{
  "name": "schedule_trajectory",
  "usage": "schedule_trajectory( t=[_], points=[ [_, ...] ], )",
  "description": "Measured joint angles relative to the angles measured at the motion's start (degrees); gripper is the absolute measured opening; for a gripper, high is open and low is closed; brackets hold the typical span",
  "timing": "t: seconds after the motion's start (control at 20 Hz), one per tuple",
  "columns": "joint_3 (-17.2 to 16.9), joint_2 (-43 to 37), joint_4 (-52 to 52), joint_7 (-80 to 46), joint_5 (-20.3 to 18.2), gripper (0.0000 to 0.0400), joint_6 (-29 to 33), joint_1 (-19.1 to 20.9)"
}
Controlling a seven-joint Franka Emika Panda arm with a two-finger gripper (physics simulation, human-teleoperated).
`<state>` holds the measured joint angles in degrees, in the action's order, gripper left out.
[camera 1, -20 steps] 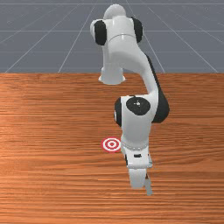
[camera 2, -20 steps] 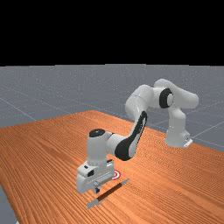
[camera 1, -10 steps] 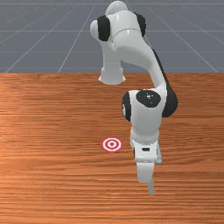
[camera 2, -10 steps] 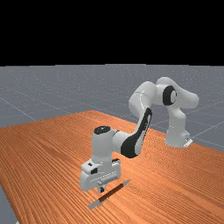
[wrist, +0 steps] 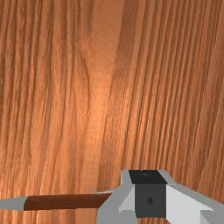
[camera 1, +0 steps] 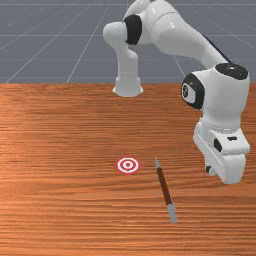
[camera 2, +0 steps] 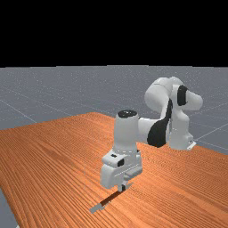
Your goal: Pick up the pen and put it to the marker
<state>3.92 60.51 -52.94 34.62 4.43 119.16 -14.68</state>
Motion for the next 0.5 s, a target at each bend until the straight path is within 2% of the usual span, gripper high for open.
schedule_trajectory(
  t=[0.1, 0.15, 0.2, 0.3, 0.35, 0.5],
  points=[
    [0.13, 3.46, 2.03, -0.95, 0.06, 0.0000, 2.98, -1.03],
    [-0.80, 4.28, 1.65, -5.27, -0.33, 0.0000, 2.93, -1.55],
    [-0.84, 8.92, 5.36, -5.19, -0.34, 0.0000, 3.83, -1.67],
    [-0.85, 9.34, 5.14, -5.18, -0.35, 0.0000, 3.80, -1.68],
    [-0.06, 11.22, 7.50, -0.87, 0.09, 0.0000, 4.15, -1.36],
    [2.74, 5.88, -4.28, 13.63, 1.06, 0.0000, 8.88, 4.55]
  ],
)
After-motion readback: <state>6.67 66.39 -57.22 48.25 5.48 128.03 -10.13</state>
